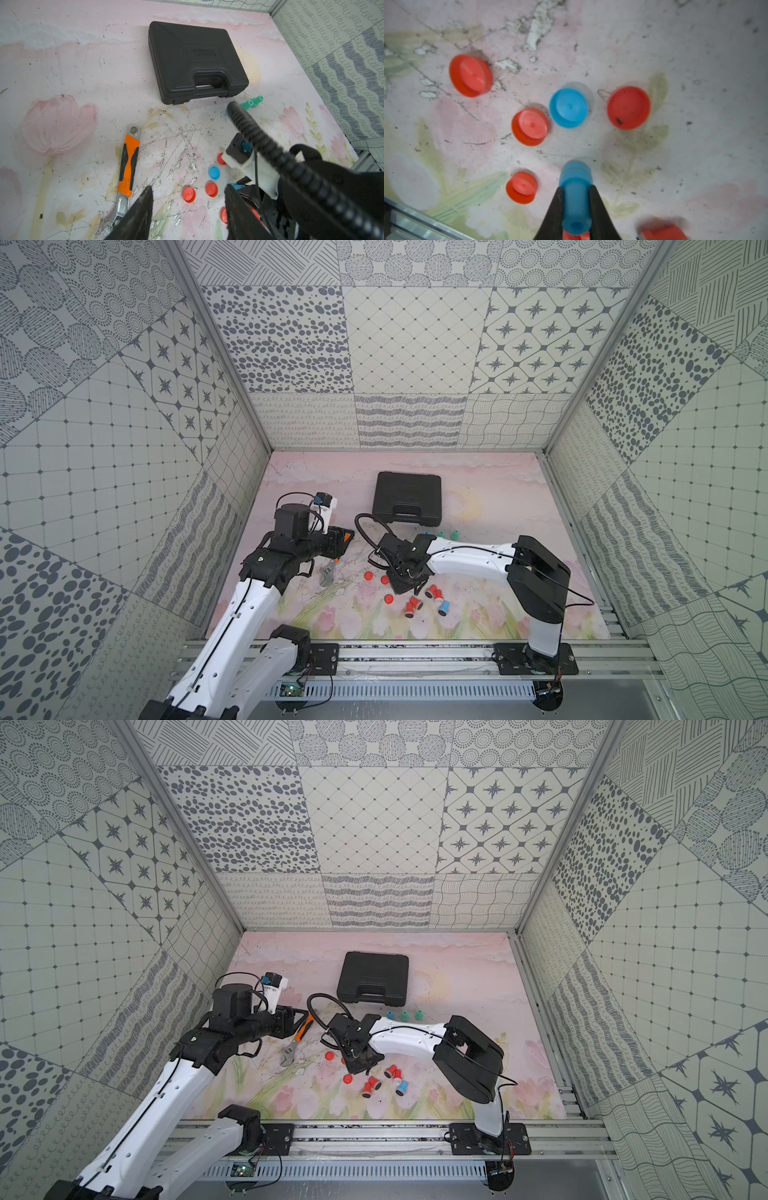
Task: Close the stamp cap
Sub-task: Close the cover of the stamp, then place the stamp at the center of the board.
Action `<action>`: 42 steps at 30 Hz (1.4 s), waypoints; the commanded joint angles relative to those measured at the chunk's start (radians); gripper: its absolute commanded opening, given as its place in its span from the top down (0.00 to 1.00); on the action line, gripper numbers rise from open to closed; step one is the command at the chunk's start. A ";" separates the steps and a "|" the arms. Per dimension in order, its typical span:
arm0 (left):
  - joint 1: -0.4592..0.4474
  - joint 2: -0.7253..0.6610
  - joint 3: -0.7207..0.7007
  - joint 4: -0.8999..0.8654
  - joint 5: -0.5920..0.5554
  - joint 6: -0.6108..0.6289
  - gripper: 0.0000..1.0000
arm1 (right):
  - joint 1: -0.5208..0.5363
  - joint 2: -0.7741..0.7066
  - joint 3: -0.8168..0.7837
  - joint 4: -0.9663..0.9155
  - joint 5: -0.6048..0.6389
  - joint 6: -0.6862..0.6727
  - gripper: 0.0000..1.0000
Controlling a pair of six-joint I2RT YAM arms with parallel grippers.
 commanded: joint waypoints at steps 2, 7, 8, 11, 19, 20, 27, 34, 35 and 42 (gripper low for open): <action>0.005 -0.003 -0.001 0.014 -0.002 0.013 0.44 | -0.073 -0.095 0.035 -0.022 -0.048 -0.011 1.00; 0.005 -0.003 -0.001 0.012 -0.008 0.015 0.44 | -0.158 -0.080 0.130 -0.092 -0.018 -0.055 1.00; 0.005 -0.003 -0.001 0.013 -0.009 0.015 0.44 | -0.171 -0.063 0.156 -0.109 -0.010 -0.064 1.00; 0.005 -0.001 0.000 0.013 -0.010 0.018 0.44 | -0.202 0.013 0.257 -0.178 0.034 -0.102 1.00; 0.006 0.010 0.002 0.016 -0.004 0.018 0.44 | -0.245 0.211 0.486 -0.280 0.138 -0.177 0.98; 0.007 0.012 0.002 0.017 -0.003 0.018 0.44 | -0.248 0.227 0.501 -0.280 0.141 -0.182 0.98; 0.008 0.016 0.003 0.016 0.001 0.019 0.44 | -0.281 0.327 0.565 -0.262 0.101 -0.202 0.92; 0.006 0.015 0.002 0.020 0.003 0.018 0.44 | -0.289 0.343 0.566 -0.250 0.067 -0.199 0.84; 0.007 0.016 0.002 0.019 0.004 0.018 0.44 | -0.291 0.342 0.567 -0.251 0.065 -0.199 0.83; 0.007 0.015 0.002 0.017 0.005 0.018 0.43 | -0.294 0.301 0.572 -0.266 0.073 -0.198 0.73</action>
